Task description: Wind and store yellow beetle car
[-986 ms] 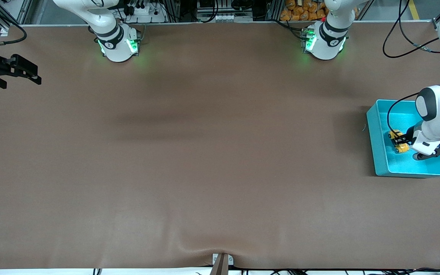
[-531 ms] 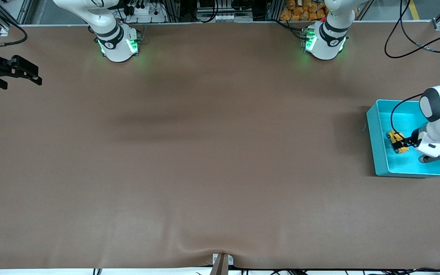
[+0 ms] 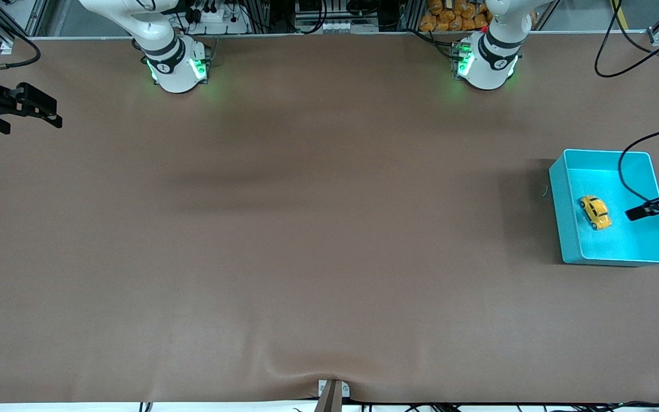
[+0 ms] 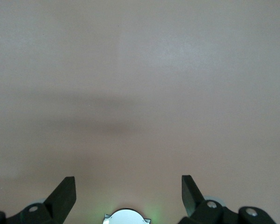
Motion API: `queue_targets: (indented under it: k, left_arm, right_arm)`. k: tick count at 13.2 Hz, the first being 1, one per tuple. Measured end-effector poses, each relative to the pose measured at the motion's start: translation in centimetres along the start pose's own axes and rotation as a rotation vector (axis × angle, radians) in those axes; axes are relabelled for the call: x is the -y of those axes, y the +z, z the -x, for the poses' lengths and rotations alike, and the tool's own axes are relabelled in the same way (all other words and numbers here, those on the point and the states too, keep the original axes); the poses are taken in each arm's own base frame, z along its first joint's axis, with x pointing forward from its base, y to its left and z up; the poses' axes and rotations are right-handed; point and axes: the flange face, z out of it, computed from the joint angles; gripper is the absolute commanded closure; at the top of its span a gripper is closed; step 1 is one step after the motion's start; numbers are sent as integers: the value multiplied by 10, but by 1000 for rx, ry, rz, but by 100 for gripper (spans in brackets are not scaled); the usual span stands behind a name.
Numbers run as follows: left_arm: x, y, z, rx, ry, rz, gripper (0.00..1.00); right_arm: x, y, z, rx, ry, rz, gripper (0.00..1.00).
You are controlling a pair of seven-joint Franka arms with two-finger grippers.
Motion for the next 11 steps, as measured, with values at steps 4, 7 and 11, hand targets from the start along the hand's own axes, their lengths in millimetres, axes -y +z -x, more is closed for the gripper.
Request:
queue_targets:
  k: [4, 7, 11]
  left_arm:
    - [-47, -113, 9, -15, 43, 55, 0]
    - [-93, -184, 37, -9, 122, 60, 0]
    - [-137, -235, 81, 22, 204, 115, 0]
  right_arm:
    - [-2, -4, 1, -9, 6, -3, 0]
    - [-9, -6, 2, -16, 19, -21, 0]
    - [-10, -7, 2, -20, 21, -28, 0]
